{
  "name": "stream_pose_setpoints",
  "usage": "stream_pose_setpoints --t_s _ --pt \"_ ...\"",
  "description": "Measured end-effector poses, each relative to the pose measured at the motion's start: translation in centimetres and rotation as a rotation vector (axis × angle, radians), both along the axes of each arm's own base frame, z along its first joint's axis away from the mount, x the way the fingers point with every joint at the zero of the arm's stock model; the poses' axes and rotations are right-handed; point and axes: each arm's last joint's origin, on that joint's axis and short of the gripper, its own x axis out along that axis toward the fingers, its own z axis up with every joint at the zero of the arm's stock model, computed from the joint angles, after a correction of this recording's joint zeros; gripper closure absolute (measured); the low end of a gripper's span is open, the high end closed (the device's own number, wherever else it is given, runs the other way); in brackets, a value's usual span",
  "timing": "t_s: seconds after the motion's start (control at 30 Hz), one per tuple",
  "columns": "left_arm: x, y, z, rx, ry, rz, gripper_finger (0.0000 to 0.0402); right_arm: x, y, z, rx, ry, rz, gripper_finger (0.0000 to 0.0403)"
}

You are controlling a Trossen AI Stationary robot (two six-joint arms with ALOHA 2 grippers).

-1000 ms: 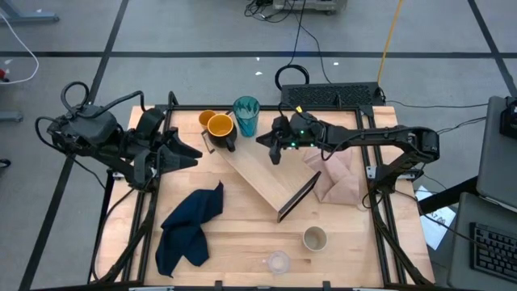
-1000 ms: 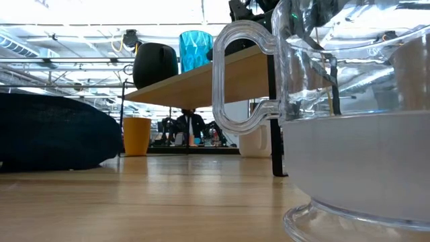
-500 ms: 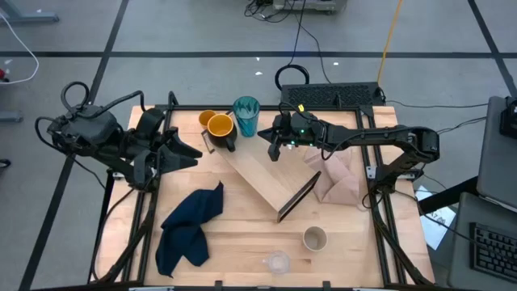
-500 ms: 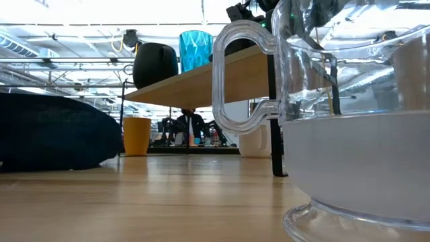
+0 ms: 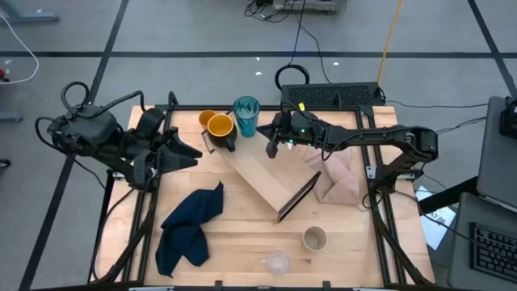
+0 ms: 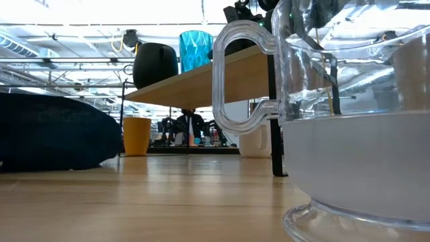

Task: Stack small to large cups/mugs on shelf
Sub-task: Put the blue cup on the shelf

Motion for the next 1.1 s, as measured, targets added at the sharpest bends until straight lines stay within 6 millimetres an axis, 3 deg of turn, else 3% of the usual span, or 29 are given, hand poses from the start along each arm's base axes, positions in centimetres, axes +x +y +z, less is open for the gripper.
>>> stream_pose_setpoints --t_s 0.3,1.1 --pt "0.0 0.0 0.0 -0.004 -0.001 0.0 0.0215 0.7 -0.2 -1.6 -0.022 0.045 -0.006 0.0403" --pt "0.0 0.0 0.0 -0.005 0.001 0.0 0.0215 0.9 -1.4 -1.3 -0.09 0.005 -0.047 0.0403"
